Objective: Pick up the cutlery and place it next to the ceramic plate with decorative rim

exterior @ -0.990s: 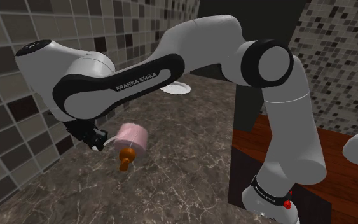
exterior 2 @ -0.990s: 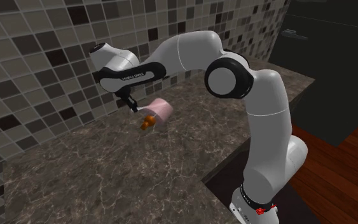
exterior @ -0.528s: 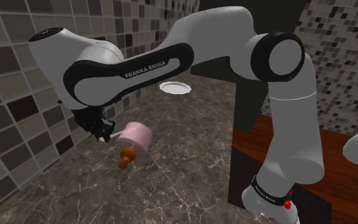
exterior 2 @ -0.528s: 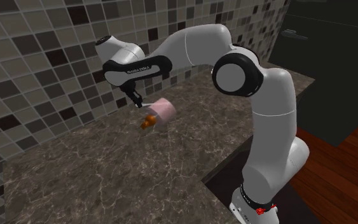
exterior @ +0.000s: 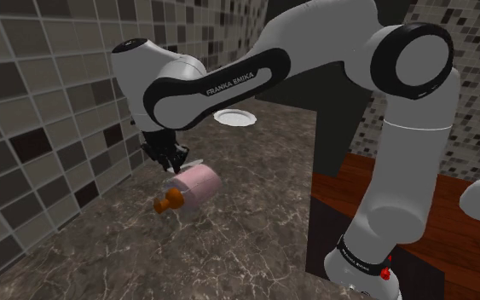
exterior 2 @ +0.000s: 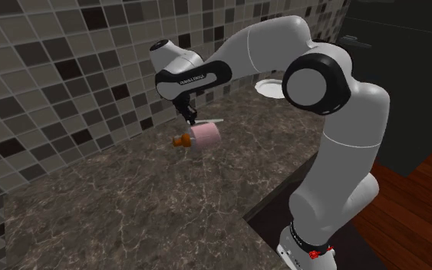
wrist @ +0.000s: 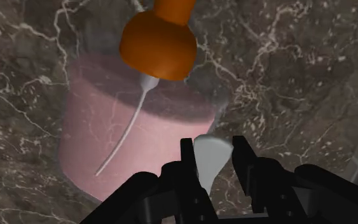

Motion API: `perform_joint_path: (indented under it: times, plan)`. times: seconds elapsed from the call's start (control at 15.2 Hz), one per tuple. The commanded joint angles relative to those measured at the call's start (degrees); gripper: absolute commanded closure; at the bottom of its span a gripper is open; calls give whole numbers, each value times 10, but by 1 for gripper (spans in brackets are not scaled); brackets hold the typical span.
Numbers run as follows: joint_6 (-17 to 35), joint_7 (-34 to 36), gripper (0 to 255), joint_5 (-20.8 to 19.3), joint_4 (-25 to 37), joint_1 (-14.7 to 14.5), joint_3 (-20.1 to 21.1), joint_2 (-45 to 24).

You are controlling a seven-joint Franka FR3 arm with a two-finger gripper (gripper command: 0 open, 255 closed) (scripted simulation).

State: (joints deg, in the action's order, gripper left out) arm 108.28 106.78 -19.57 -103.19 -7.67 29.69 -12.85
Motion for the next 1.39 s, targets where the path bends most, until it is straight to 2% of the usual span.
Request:
perform_joint_path:
  times: [0.0,0.66,1.32]
  plan:
    - [19,-27,255,11,-36,22,-7,27]
    - [88,-171,255,50,-163,106,-65,133]
    - [137,-314,255,57,-222,174,-143,178]
